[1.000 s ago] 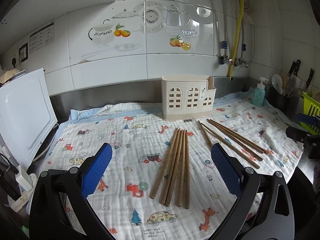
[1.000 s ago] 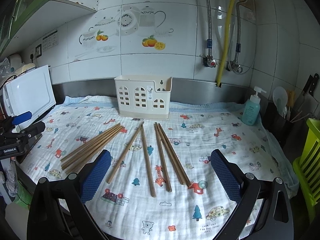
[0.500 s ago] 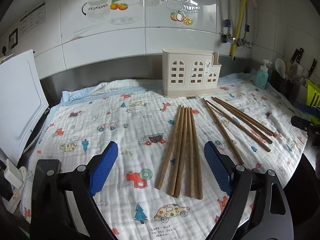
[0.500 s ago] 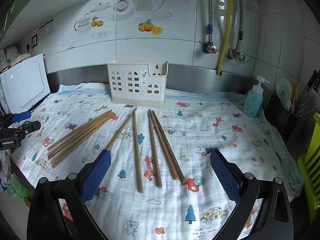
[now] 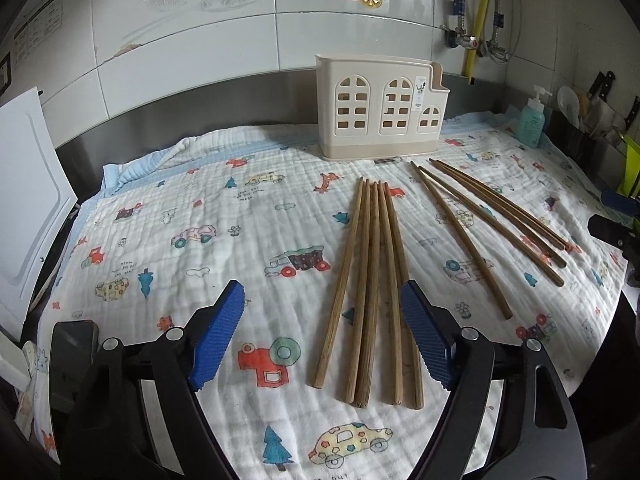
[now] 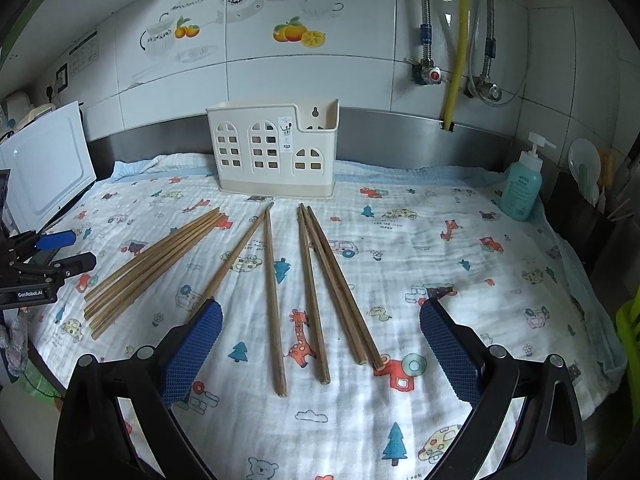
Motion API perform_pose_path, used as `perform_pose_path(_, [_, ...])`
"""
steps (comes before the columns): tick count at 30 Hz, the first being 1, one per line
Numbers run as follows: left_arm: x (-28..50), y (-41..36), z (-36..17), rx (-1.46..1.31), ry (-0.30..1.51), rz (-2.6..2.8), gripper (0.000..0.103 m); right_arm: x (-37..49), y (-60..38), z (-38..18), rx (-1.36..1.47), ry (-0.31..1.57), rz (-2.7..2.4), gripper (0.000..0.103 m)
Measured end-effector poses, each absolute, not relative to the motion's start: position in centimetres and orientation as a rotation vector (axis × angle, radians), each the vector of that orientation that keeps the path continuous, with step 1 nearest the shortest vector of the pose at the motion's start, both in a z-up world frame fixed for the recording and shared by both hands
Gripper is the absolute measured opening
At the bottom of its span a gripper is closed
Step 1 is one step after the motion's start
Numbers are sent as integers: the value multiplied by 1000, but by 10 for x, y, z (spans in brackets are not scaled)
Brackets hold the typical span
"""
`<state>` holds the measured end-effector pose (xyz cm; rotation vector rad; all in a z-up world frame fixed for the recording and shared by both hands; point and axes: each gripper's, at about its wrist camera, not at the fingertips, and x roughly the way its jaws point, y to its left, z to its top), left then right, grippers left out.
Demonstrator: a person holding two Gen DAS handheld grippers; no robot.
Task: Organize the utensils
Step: 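Move the left gripper toward one chopstick while the right gripper approaches another chopstick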
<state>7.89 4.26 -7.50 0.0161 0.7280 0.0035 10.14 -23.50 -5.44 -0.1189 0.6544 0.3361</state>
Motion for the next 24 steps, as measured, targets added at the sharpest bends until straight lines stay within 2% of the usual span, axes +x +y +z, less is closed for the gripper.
perform_pose_path(8, [85, 47, -81, -6, 756, -4, 64, 107, -233, -60, -123, 672, 339, 94])
perform_pose_path(11, [88, 49, -83, -12, 770, -9, 59, 110, -233, -61, -125, 680, 345, 90])
perform_pose_path(12, [89, 49, -84, -12, 773, -11, 59, 111, -233, -61, -124, 684, 347, 84])
perform_pose_path(14, [91, 50, -85, -15, 782, -18, 54, 114, -234, -62, -120, 691, 349, 82])
perform_pose_path(24, [100, 52, -91, -3, 811, -21, 54, 123, -236, -65, -130, 704, 345, 76])
